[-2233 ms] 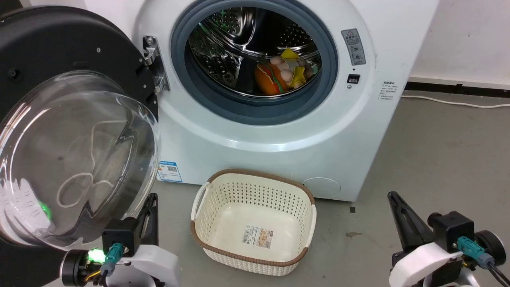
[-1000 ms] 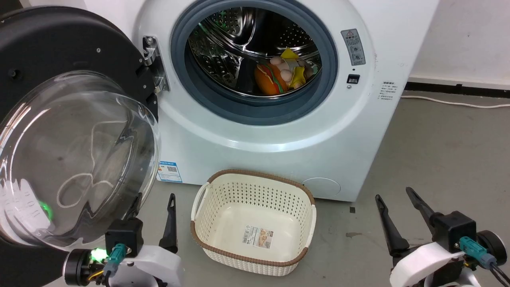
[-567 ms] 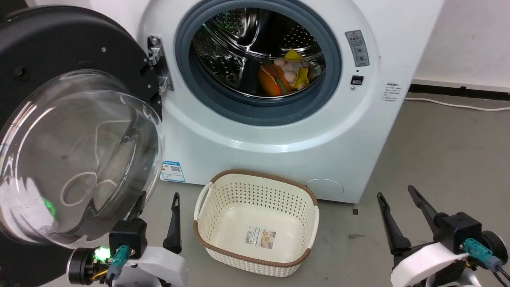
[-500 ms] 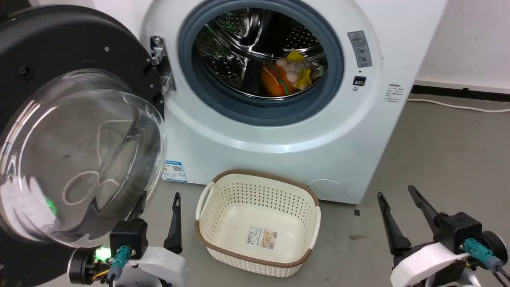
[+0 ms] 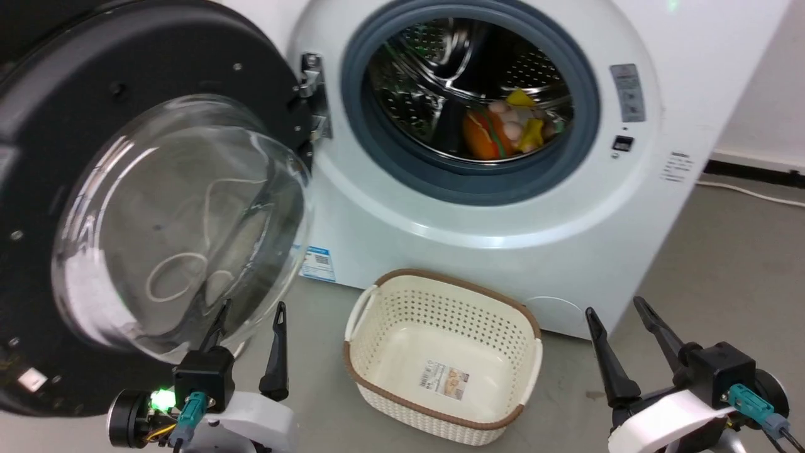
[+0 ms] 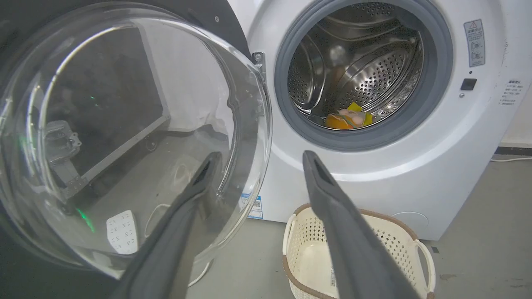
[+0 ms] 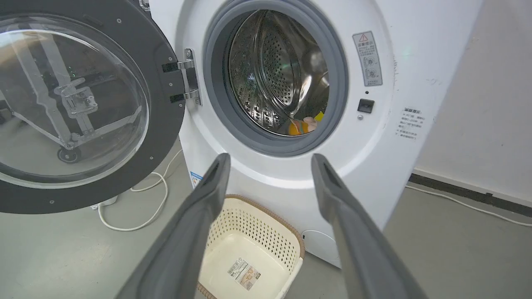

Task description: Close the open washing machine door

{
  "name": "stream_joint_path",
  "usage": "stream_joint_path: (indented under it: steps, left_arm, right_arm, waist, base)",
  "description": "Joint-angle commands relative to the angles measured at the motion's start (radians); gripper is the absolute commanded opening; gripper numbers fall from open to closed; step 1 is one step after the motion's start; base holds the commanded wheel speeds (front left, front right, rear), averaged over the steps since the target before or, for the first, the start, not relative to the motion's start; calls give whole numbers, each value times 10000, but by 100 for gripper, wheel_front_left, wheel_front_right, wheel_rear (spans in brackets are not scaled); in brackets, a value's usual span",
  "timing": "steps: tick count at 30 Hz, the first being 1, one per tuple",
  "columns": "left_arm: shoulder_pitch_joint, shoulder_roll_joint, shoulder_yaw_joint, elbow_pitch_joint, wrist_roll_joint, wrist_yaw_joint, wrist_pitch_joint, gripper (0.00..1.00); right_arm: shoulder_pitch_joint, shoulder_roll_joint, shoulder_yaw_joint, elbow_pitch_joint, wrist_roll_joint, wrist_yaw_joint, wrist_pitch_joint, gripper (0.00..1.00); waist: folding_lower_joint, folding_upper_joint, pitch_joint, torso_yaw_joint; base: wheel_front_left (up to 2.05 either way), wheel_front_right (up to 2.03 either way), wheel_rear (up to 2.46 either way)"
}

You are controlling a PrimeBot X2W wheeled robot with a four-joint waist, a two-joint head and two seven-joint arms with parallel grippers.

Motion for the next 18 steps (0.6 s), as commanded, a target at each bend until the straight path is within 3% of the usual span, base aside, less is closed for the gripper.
stream_joint_path:
  steps: [1, 18]
  left_arm:
    - [9, 68, -23, 17, -51, 46, -94, 100]
    - [265, 83, 125, -247, -118, 355, -449, 100]
  right_arm:
    - [149, 13, 29, 29, 90, 2, -97, 100]
    - [-258, 19, 931, 452, 46, 4, -451, 100]
  waist:
    - [0, 0, -31, 129]
    - [0, 0, 147, 1015]
  base:
    - [0, 0, 0]
    - [0, 0, 0]
